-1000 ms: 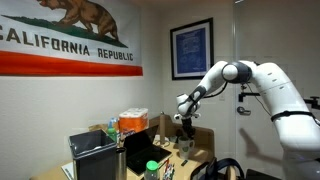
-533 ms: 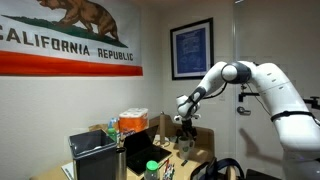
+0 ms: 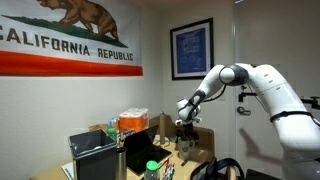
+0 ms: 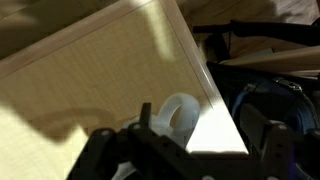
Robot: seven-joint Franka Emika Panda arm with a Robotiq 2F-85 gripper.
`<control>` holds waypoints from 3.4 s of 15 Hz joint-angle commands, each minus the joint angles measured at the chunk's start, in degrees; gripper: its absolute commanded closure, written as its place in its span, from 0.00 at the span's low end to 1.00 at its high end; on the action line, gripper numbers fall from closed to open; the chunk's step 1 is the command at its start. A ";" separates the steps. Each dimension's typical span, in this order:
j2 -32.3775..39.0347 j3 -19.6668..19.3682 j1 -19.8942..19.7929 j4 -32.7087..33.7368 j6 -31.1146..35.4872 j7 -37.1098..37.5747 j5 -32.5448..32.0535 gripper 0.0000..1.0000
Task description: Move he mug to the left side of the desk
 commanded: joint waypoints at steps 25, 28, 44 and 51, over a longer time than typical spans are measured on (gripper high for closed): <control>-2.18 1.89 0.44 6.73 -0.91 0.28 2.43 0.90; -1.82 2.23 0.55 7.52 -0.92 0.24 2.58 0.90; -6.46 3.54 4.00 7.51 -2.29 0.06 2.28 0.91; -9.00 7.39 6.44 6.70 -3.11 -1.33 4.27 0.91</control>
